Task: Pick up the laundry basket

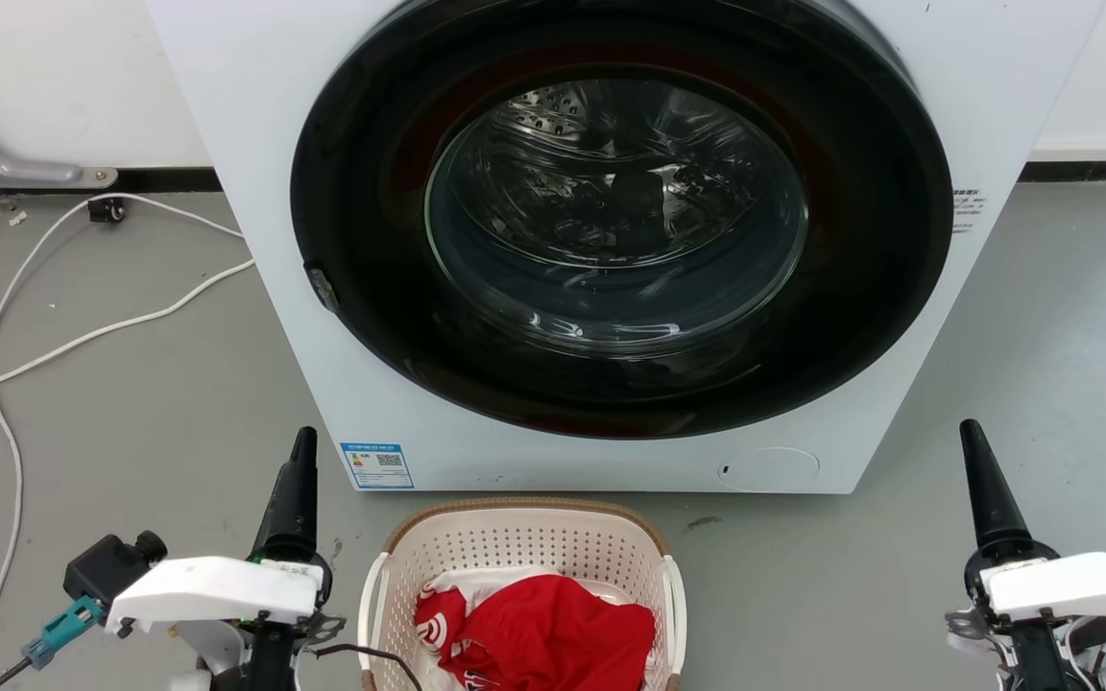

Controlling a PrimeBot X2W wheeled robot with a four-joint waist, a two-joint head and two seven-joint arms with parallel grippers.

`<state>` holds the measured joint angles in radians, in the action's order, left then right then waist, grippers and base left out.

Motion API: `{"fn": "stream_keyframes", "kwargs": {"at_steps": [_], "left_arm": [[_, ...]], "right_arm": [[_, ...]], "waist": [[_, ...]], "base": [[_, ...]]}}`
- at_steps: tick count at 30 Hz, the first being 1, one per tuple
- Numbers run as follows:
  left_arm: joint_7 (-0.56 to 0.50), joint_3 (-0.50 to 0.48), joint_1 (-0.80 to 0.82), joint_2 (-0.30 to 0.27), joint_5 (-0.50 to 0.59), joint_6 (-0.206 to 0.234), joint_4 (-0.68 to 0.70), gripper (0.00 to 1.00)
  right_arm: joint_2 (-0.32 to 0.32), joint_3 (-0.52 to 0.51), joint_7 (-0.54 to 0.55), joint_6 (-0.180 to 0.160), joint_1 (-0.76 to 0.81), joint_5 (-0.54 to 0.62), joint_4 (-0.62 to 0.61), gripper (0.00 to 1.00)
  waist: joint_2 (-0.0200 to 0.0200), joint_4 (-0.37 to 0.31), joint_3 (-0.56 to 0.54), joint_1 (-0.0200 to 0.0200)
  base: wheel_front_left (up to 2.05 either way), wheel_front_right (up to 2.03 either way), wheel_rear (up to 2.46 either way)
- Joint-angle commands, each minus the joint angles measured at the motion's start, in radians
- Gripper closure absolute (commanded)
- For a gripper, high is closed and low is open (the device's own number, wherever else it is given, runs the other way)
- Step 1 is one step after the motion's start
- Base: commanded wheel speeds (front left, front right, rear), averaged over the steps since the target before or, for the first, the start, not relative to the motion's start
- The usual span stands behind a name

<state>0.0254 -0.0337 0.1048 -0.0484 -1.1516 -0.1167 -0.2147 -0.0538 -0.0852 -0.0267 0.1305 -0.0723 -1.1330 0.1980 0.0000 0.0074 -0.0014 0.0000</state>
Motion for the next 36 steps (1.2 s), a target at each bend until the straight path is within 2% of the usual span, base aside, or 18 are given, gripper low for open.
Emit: {"fn": "stream_keyframes", "kwargs": {"at_steps": [1, 19, 29, 36], "left_arm": [[0.012, 0.008, 0.029, -0.003, 0.046, 0.005, 0.020, 0.00], [0.073, 0.053, 0.046, -0.003, 0.357, 0.044, -0.003, 0.00], [0.104, 0.062, 0.061, -0.003, 0.508, 0.056, -0.028, 0.00], [0.120, 0.065, 0.073, -0.003, 0.581, 0.058, -0.041, 0.00]], "right_arm": [[-0.001, 0.000, -0.011, 0.000, -0.013, 0.059, -0.022, 0.00], [0.002, 0.018, -0.073, 0.000, 0.008, 0.446, -0.038, 0.00], [0.002, 0.018, -0.102, 0.000, 0.013, 0.613, -0.027, 0.00], [0.002, 0.016, -0.118, 0.000, 0.008, 0.689, -0.004, 0.00]], "waist": [[0.0000, 0.001, 0.000, 0.0000], [0.0000, 0.010, -0.007, 0.0000], [0.0000, 0.015, -0.009, 0.0000], [0.0000, 0.017, -0.007, 0.0000]], "base": [[0.00, 0.00, 0.00], [0.00, 0.00, 0.00], [0.00, 0.00, 0.00], [0.00, 0.00, 0.00]]}}
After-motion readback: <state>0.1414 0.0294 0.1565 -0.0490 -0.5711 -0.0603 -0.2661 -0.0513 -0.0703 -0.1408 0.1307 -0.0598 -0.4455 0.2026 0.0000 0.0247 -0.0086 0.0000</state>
